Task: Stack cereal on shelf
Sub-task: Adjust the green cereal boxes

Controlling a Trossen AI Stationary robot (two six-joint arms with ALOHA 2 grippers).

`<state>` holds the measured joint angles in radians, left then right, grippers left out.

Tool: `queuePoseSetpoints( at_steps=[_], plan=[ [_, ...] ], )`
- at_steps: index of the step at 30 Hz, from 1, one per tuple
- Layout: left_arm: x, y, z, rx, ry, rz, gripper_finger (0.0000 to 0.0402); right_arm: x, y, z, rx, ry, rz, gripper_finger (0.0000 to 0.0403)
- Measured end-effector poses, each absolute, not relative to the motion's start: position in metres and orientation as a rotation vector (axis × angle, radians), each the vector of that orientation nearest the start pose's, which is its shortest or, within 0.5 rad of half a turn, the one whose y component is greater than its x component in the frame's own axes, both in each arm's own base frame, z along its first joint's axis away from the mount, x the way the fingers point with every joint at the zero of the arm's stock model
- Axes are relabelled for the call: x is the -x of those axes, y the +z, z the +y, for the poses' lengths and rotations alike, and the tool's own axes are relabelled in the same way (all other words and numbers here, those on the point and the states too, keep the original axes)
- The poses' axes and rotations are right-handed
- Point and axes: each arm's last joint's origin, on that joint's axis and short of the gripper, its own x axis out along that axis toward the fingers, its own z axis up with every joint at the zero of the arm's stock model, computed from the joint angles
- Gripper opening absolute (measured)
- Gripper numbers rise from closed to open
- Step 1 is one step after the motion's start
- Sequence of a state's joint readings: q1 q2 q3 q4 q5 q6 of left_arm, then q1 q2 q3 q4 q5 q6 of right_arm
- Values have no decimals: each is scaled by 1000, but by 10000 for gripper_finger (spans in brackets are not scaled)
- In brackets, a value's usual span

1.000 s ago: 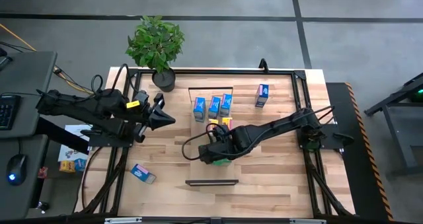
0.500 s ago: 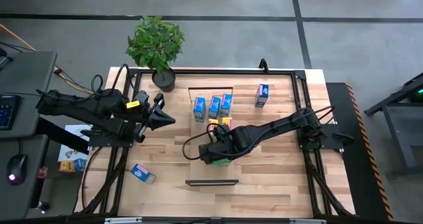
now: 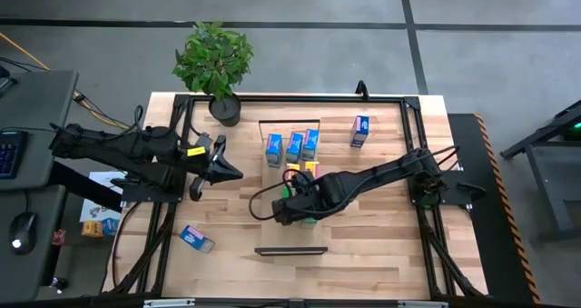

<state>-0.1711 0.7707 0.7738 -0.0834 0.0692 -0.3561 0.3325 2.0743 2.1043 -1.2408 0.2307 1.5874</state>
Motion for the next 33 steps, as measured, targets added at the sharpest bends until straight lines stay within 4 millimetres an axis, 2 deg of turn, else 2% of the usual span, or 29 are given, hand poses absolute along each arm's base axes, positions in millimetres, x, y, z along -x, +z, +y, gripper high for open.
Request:
queuePoseSetpoints(
  at_steps=[3, 7, 10, 12, 16, 18, 21, 23, 27, 33],
  plan=[
    [-165, 339, -31, 341, -220, 140, 0, -401, 326, 132, -1005, -743, 934, 232],
    [-163, 337, -30, 299, -221, 143, 0, -397, 355, 131, -893, -619, 926, 232],
    [-168, 323, -31, 312, -210, 134, 0, -387, 373, 128, -783, -559, 952, 228],
    [-175, 309, -32, 357, -207, 113, 0, -379, 375, 128, -706, -558, 1009, 217],
    [-191, 277, -38, 425, -137, 171, 0, -361, 364, 133, -624, -605, 1151, 154],
    [-199, 265, -44, 426, -121, 231, 0, -357, 356, 139, -610, -579, 1187, 100],
    [-208, 257, -54, 424, -156, 254, 0, -347, 344, 145, -619, -590, 1263, 20],
    [-213, 257, -59, 428, -191, 234, 0, -337, 339, 150, -625, -601, 1292, 16],
    [-216, 254, -63, 425, -196, 242, 0, -322, 337, 161, -774, -561, 1220, 12],
    [-217, 254, -62, 413, -156, 227, 0, -326, 300, 172, -1025, -500, 1034, 3]
  ],
)
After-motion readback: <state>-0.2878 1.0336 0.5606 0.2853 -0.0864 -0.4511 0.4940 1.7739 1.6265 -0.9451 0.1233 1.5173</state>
